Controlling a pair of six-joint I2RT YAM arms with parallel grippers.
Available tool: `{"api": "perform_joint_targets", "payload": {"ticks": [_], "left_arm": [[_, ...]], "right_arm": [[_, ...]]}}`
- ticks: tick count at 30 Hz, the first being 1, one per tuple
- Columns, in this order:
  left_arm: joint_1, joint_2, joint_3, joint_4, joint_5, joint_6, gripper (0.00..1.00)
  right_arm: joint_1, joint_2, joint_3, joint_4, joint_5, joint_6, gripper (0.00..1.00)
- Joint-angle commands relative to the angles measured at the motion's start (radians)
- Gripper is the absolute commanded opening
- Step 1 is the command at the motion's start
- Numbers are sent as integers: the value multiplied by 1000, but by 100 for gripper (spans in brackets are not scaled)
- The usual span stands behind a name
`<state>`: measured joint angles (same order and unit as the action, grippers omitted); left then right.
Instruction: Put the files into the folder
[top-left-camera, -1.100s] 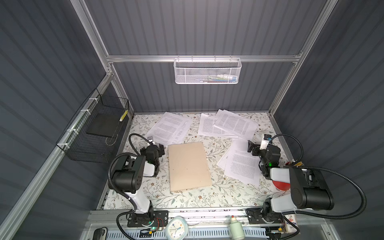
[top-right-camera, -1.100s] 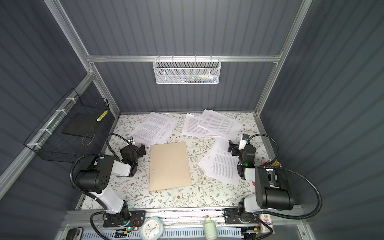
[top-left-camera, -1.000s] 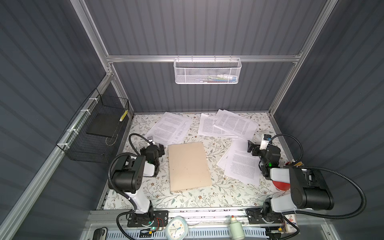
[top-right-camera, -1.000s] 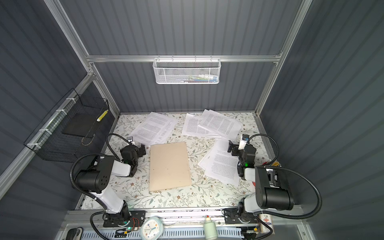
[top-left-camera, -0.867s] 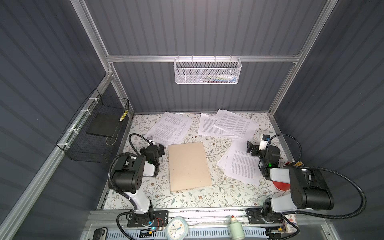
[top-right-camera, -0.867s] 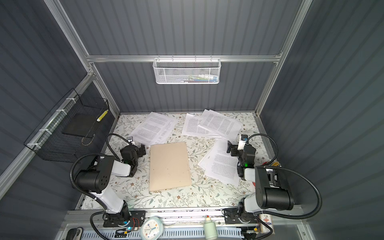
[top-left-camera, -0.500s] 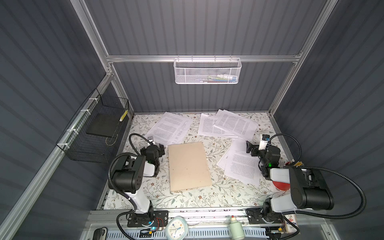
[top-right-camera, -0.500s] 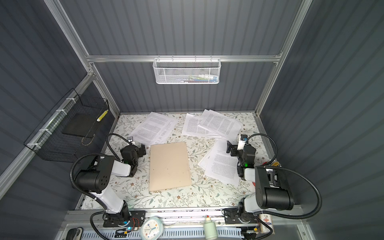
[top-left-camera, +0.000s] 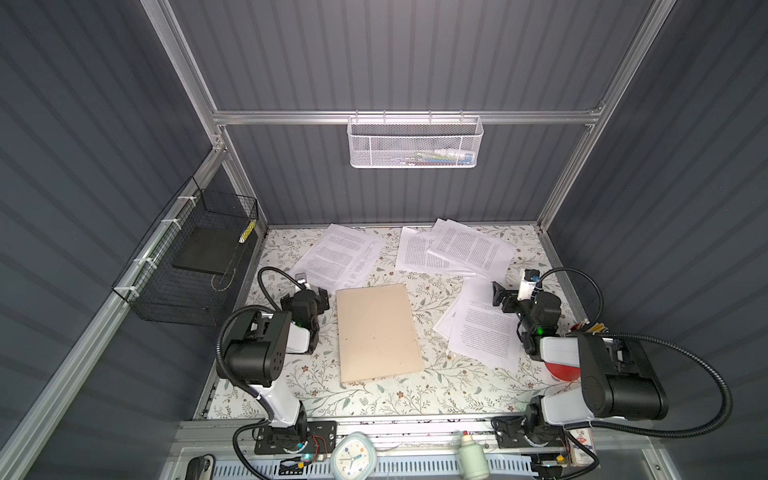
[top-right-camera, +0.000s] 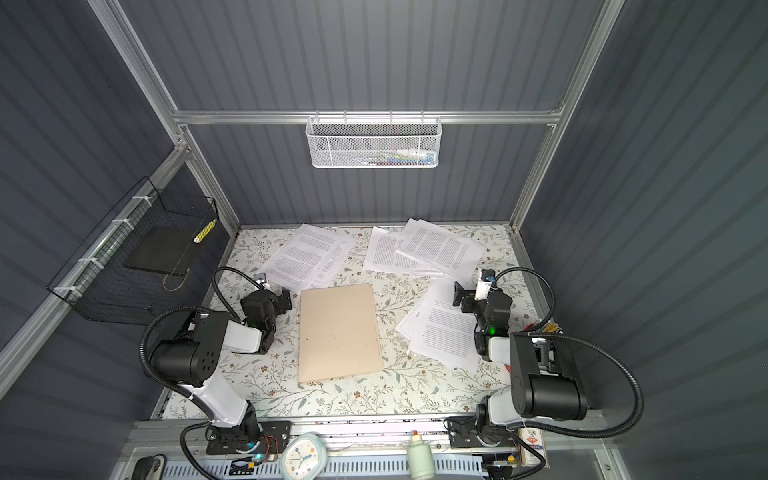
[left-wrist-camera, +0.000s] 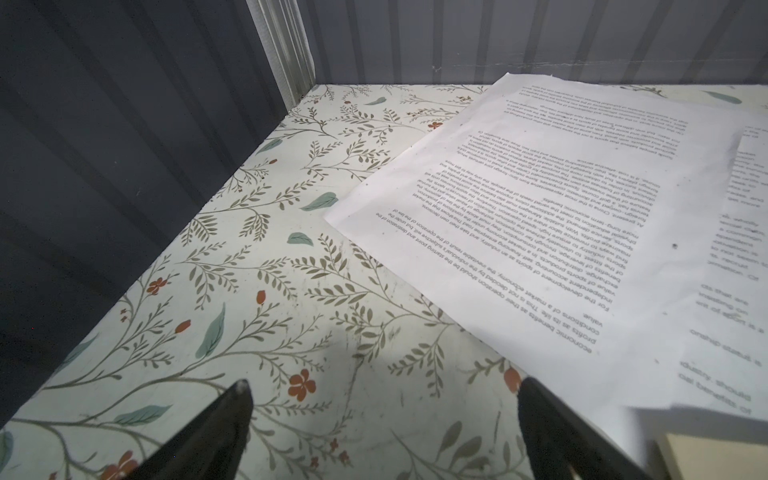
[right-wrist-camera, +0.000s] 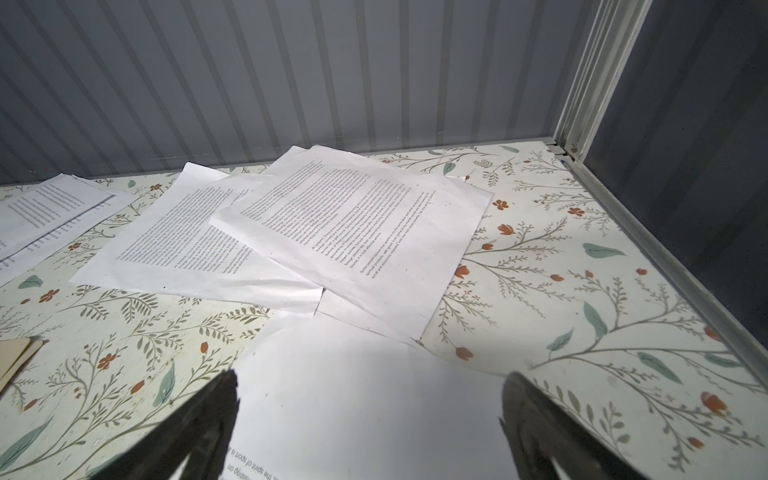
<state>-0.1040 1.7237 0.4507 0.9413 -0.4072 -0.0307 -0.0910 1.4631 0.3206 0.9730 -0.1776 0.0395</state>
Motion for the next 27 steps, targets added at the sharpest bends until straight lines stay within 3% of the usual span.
{"api": "perform_joint_targets", "payload": {"ticks": [1, 3, 5, 6, 8, 10, 12, 14, 16, 18, 24, 27], "left_arm": [[-2, -6, 4, 7, -13, -10, 100], [-2, -11, -6, 24, -15, -7, 100], [-5, -73, 13, -70, -25, -12, 100], [-25, -91, 45, -113, -95, -4, 100], [-72, -169, 152, -408, -227, -57, 100], [-103, -254, 230, -642, -237, -178, 100], [-133, -307, 350, -969, -251, -397, 100], [-167, -320, 444, -1201, -198, -504, 100], [-186, -334, 476, -1338, -136, -547, 100], [-194, -376, 445, -1380, -31, -559, 100], [-194, -424, 357, -1427, 290, -539, 99], [-194, -395, 339, -1401, 381, -528, 83]], "right_arm": [[1, -6, -8, 23, -5, -16, 99], [0, -4, -7, 22, -2, -13, 99], [-6, -1, 12, -5, 19, 6, 99], [-17, -6, 16, -19, 29, 24, 99], [-2, -71, 5, -50, 122, 37, 99], [45, -237, 61, -294, 315, 64, 99], [60, -369, 158, -572, 386, 143, 99], [57, -443, 223, -711, 350, 209, 99], [44, -480, 228, -752, 352, 401, 99], [18, -504, 221, -734, 190, 490, 99], [154, -413, 320, -863, 7, 533, 99], [281, -351, 343, -893, -20, 506, 99]]}}
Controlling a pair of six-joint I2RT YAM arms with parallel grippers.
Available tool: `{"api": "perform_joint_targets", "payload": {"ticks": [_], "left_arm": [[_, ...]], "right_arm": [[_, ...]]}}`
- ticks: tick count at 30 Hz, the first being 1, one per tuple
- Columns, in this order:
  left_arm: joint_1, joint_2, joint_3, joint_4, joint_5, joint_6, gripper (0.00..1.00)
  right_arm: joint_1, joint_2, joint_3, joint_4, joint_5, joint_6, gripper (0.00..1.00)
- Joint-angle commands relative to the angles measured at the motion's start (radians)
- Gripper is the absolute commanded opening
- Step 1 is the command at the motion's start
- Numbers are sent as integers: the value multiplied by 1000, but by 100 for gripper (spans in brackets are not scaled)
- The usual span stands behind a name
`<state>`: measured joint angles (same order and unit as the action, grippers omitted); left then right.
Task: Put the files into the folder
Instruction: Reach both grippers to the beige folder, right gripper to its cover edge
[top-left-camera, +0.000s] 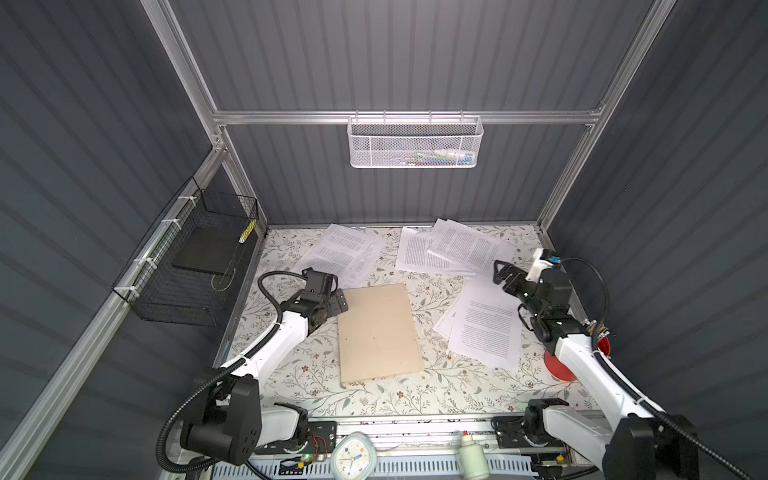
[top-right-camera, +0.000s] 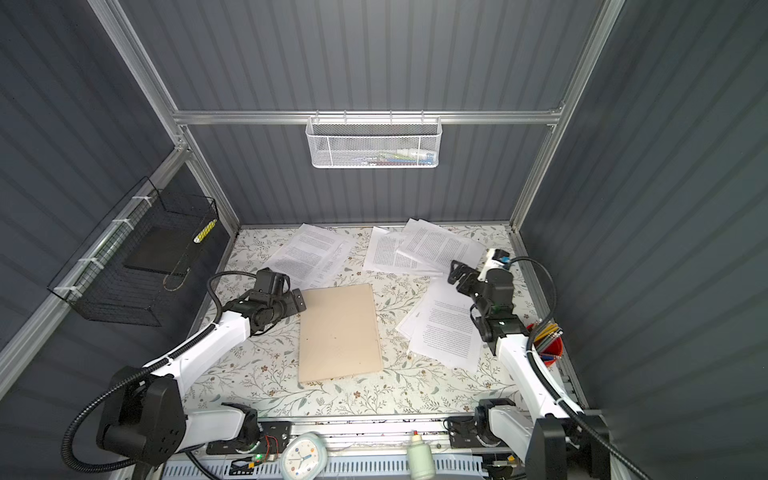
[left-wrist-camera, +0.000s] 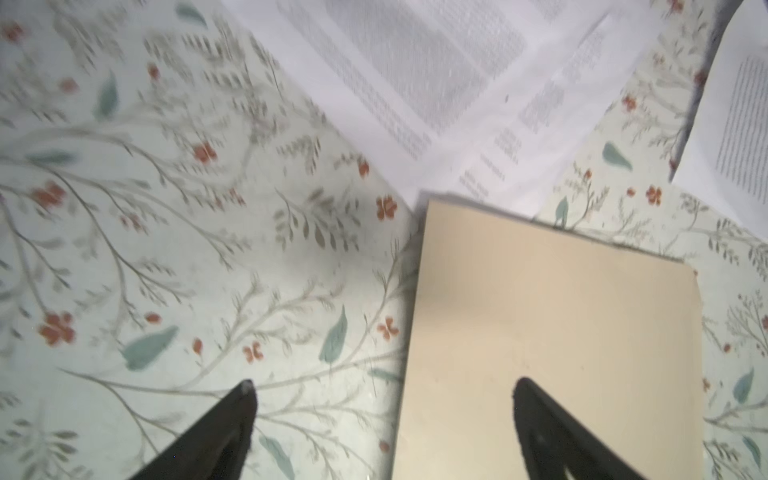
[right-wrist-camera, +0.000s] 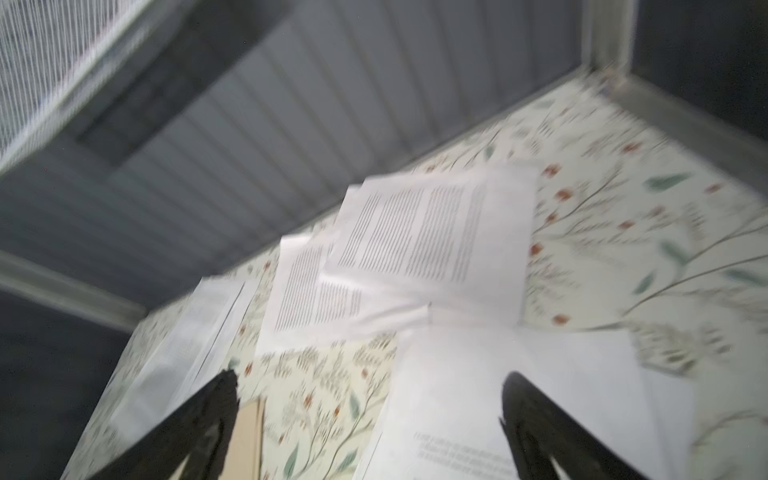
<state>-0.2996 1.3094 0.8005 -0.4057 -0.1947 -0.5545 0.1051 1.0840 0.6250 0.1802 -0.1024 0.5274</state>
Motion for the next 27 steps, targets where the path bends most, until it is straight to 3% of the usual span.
{"api": "perform_joint_targets", "payload": {"ticks": [1, 4, 9, 12, 21, 27], "left_arm": [[2, 29, -12, -42, 184, 7, 76], [2, 42, -26, -7, 199, 8, 64], [4, 104, -39, 22, 196, 13, 50], [5, 111, -53, 36, 171, -5, 48], [14, 148, -65, 70, 158, -5, 33], [20, 171, -75, 84, 161, -2, 26]], "right_arm": [[118, 69, 53, -120, -99, 16, 99], [212, 128, 98, -176, -107, 12, 99], [338, 271, 164, -171, -140, 5, 87], [393, 389, 249, -216, -184, -1, 75], [482, 613, 378, -222, -293, 28, 53], [509, 701, 445, -267, -309, 22, 49]]}}
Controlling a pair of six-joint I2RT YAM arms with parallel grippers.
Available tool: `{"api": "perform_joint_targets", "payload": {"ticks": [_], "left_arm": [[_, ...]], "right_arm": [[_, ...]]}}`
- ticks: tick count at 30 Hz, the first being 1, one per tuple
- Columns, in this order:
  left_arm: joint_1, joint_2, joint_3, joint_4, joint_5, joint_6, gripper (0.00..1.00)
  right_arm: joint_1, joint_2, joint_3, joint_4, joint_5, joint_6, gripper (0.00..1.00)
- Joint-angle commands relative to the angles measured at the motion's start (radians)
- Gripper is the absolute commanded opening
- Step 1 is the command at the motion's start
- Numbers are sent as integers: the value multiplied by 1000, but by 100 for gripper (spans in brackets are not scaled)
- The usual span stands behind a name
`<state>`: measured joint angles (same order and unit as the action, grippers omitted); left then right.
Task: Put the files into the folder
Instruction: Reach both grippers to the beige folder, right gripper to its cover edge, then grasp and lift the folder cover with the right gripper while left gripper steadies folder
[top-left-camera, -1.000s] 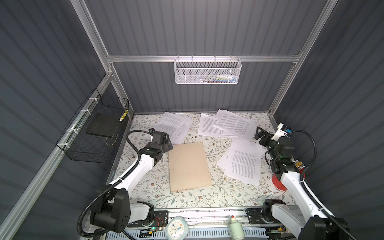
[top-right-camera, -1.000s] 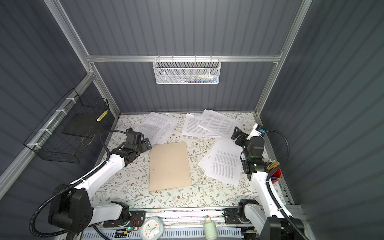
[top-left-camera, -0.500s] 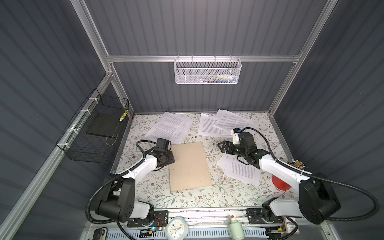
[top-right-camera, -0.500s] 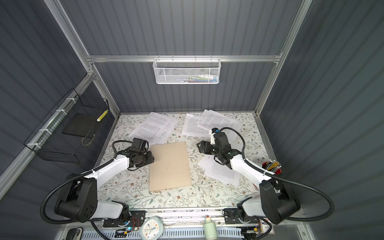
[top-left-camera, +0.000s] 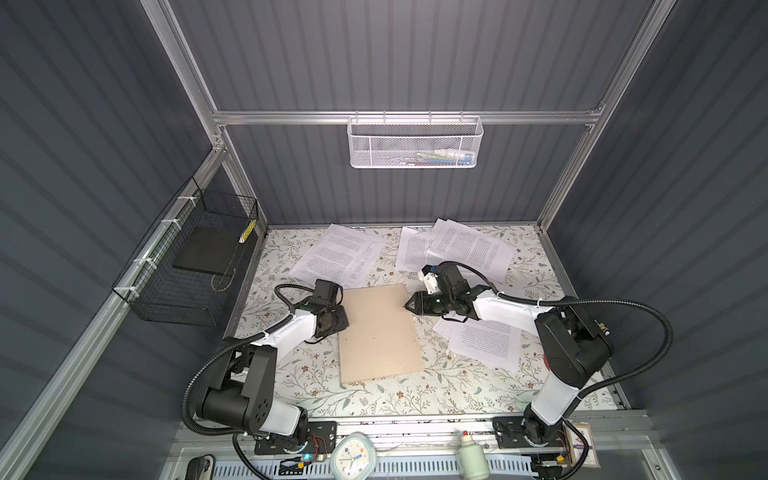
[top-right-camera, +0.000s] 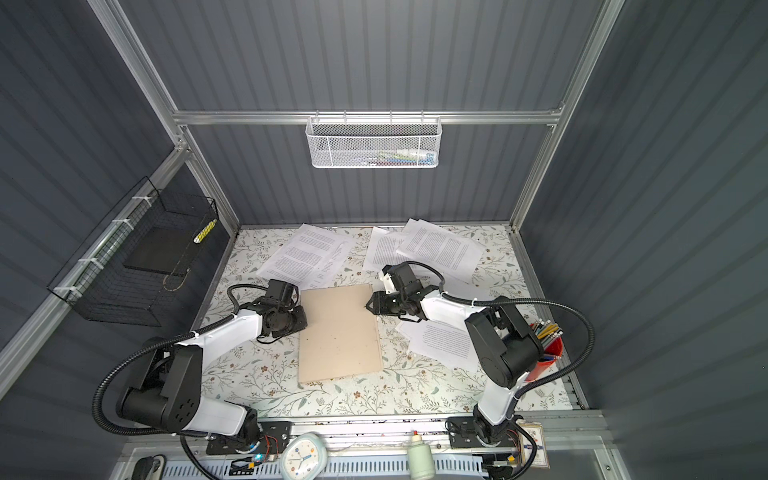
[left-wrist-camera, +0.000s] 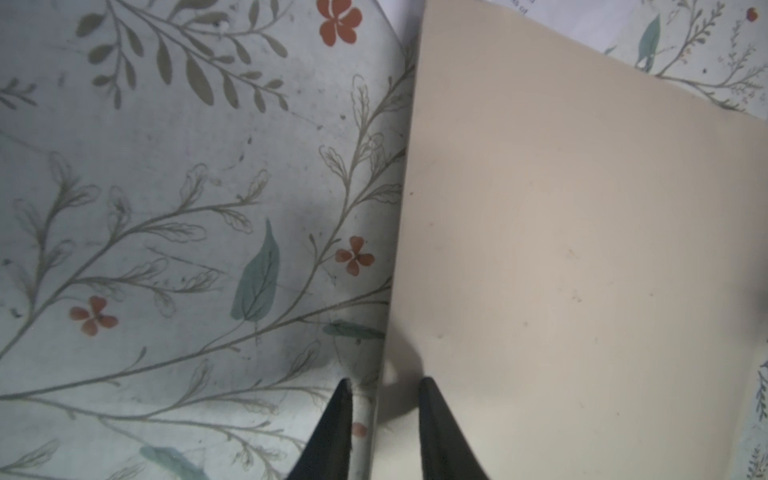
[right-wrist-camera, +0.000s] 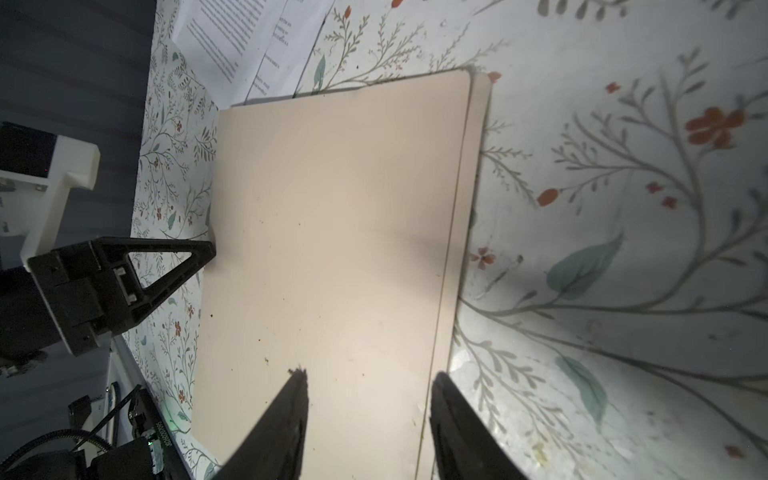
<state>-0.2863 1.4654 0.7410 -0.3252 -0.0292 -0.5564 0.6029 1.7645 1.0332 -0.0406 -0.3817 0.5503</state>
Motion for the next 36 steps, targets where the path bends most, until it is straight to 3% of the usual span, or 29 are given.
{"api": "perform_joint_targets", "payload": {"ticks": [1, 9, 26, 32, 36], "left_arm": [[9, 14, -17, 5, -6, -2, 25], [9, 22, -49, 15, -27, 7, 13], [10, 113, -32, -35, -8, -16, 4], [10, 121, -34, -29, 5, -14, 3], [10, 124, -31, -26, 9, -10, 3]], "right_arm": [[15, 32, 44, -52, -32, -3, 49], [22, 95, 88, -88, -26, -10, 49], [24, 196, 158, -108, -84, -5, 65], [27, 195, 149, -64, -172, 24, 70], [28, 176, 141, -10, -258, 52, 67]]}}
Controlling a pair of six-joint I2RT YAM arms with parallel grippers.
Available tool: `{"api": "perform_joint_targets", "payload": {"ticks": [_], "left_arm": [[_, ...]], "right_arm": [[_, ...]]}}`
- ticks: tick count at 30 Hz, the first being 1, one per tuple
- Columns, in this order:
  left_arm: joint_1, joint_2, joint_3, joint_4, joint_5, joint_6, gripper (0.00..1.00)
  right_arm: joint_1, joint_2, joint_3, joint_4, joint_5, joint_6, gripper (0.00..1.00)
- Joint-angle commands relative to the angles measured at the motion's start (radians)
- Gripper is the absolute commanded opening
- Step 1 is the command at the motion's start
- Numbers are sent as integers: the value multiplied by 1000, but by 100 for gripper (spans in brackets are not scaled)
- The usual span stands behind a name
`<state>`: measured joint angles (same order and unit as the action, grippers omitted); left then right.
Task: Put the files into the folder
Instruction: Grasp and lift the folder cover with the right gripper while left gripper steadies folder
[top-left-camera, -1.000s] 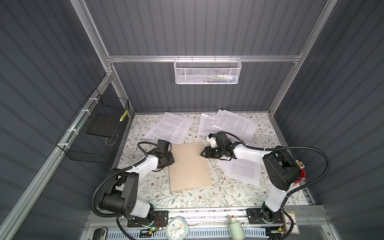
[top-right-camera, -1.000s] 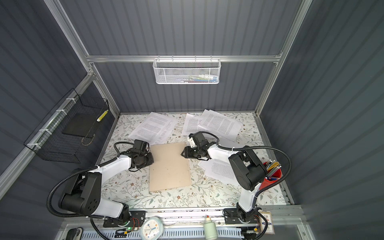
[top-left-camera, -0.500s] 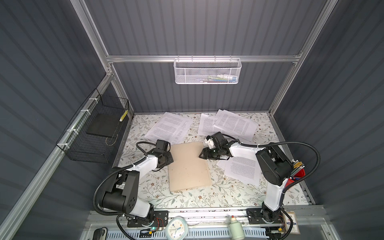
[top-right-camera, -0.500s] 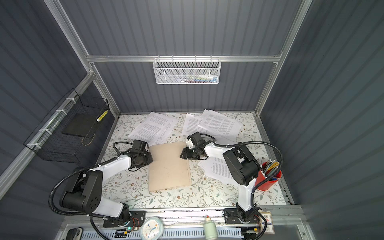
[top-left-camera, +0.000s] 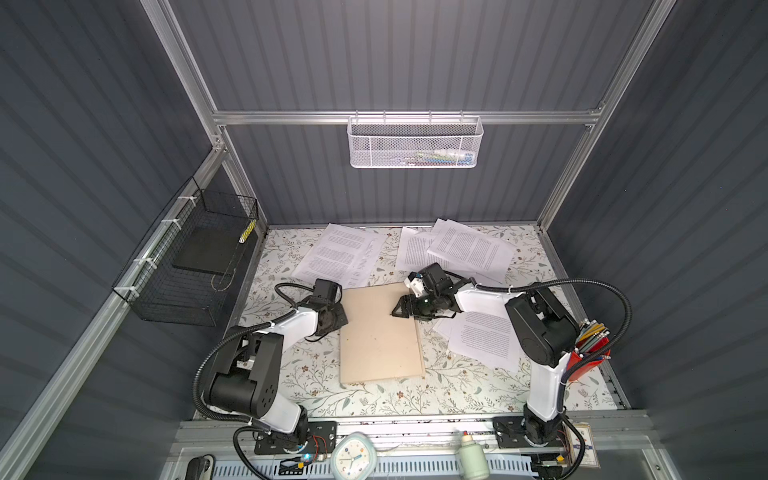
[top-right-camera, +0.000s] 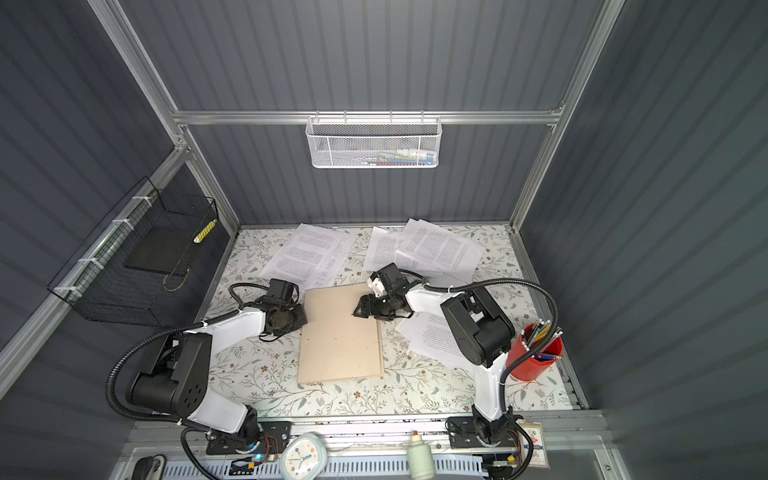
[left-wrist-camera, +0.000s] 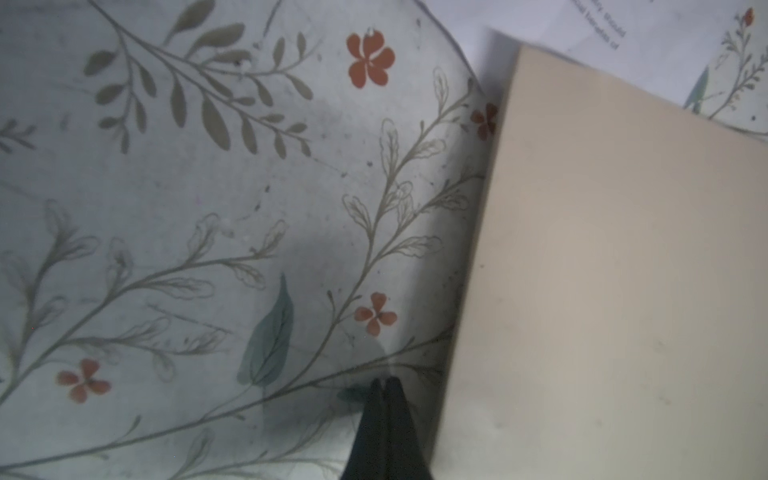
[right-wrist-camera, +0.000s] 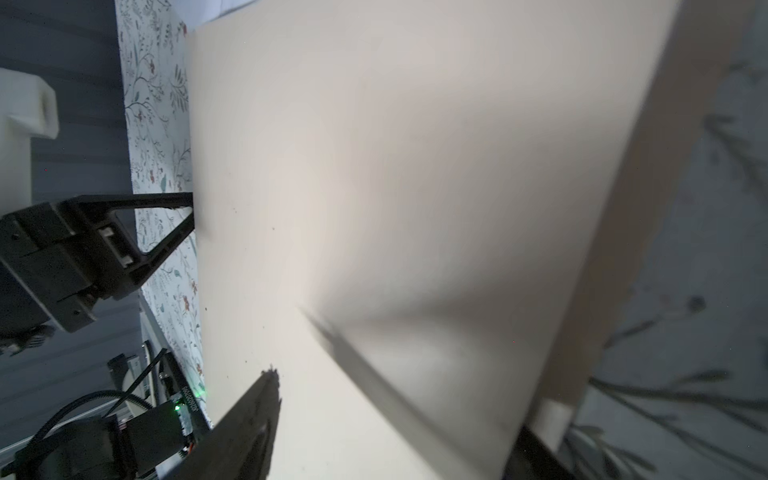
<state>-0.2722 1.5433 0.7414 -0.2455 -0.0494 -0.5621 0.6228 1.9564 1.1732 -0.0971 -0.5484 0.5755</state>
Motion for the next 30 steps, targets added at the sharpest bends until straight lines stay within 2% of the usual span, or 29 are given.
{"api": "perform_joint_targets", "payload": {"ticks": [1, 3, 9, 11, 12, 13, 19, 23, 30], "left_arm": [[-4, 47, -30, -106, 31, -4, 3], [-4, 50, -30, -106, 32, -5, 3], [-5, 33, -18, -108, 66, -8, 3], [-4, 13, 3, -134, 68, -6, 4], [-4, -6, 18, -150, 63, -5, 7], [-4, -26, 35, -171, 55, -5, 15], [-4, -120, 141, -297, 2, 17, 42], [-4, -160, 184, -334, -6, 26, 49], [-4, -177, 223, -359, -9, 49, 54]], "right_arm": [[10, -23, 0, 56, -107, 34, 65], [11, -40, -11, 76, -124, 49, 60], [11, -112, -68, 108, -100, 89, 34], [12, -127, -78, 110, -96, 90, 20], [11, -133, -74, 100, -97, 87, 10], [12, -139, -68, 82, -94, 84, 0], [-8, -234, -115, -1, -27, 67, 0], [-22, -290, -137, -65, -9, 28, 0], [-68, -351, -179, -131, -1, -16, 0]]}}
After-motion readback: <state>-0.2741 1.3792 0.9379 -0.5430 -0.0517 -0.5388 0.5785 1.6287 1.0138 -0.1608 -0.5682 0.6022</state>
